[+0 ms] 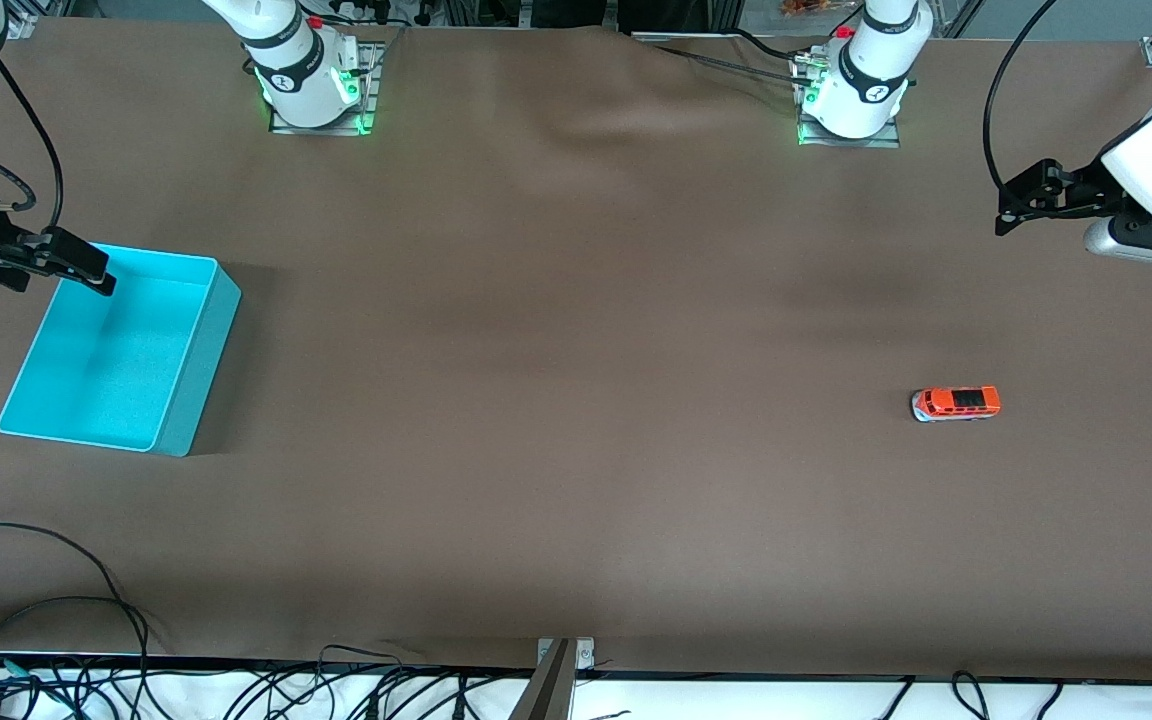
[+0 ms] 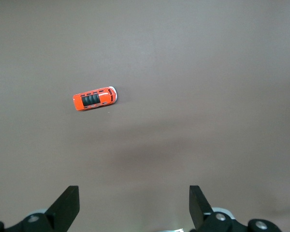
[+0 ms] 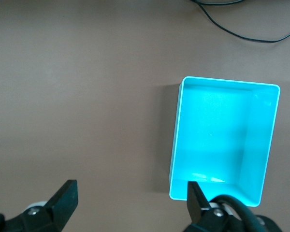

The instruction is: Wind up bus and store in blue box

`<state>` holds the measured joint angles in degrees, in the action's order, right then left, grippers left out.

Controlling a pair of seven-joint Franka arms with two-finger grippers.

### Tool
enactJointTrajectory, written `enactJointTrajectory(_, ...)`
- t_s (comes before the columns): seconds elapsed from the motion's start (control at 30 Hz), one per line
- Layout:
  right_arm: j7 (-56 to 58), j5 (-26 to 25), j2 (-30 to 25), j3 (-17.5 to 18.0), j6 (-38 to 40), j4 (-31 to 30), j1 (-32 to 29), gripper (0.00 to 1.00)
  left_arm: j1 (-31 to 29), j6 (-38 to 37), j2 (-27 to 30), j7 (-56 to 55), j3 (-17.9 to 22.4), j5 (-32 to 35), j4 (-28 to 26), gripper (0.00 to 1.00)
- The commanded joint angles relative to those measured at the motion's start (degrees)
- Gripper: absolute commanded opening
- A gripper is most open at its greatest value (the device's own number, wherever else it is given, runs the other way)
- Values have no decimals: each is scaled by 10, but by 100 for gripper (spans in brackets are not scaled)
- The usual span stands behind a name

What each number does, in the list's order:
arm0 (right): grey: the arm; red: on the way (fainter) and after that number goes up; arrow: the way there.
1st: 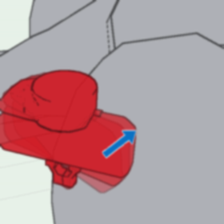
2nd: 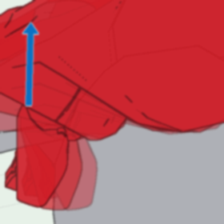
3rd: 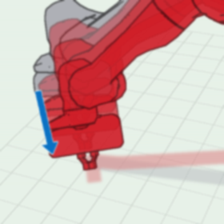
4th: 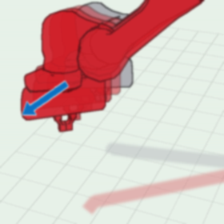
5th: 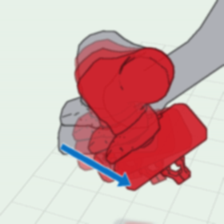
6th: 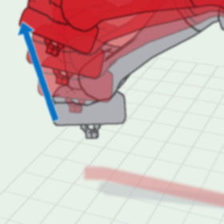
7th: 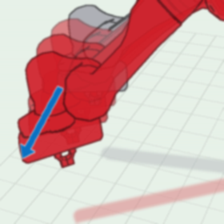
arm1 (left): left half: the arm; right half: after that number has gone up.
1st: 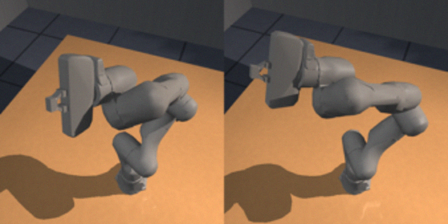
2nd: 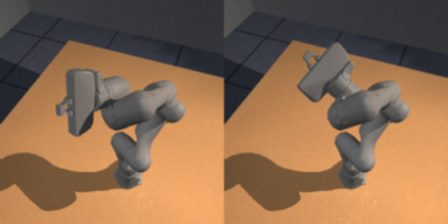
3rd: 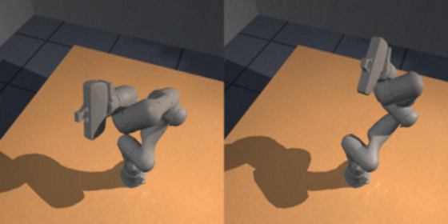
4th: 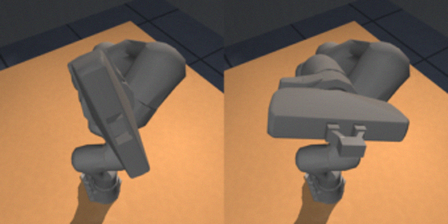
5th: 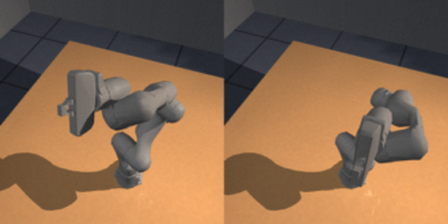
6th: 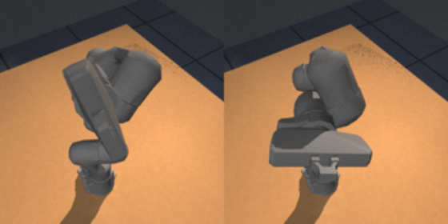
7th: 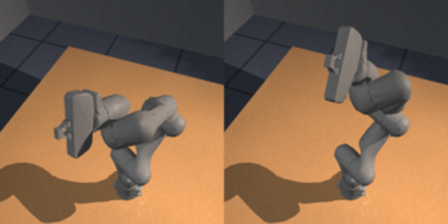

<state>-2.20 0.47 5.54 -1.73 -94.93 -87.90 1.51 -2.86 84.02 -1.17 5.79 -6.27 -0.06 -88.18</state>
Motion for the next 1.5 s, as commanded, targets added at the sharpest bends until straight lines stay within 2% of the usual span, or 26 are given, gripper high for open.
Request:
enactJointTrajectory(0.0, 1, 10, 6, 1, 3, 14, -4, 100, 1, -8, -7, 10, -1, 2, 10, 100)
enactJointTrajectory(0.43, 1, 10, 6, 1, 3, 14, -4, 100, 22, 0, -12, 9, -4, 19, 10, 100)
enactJointTrajectory(1.13, 1, 10, 6, 1, 3, 14, -4, 100, 16, 1, -14, 10, -1, 19, 10, 100)
enactJointTrajectory(1.47, 1, 10, 6, 1, 3, 14, -4, 100, 21, 2, -37, 32, -1, 29, 18, 100)
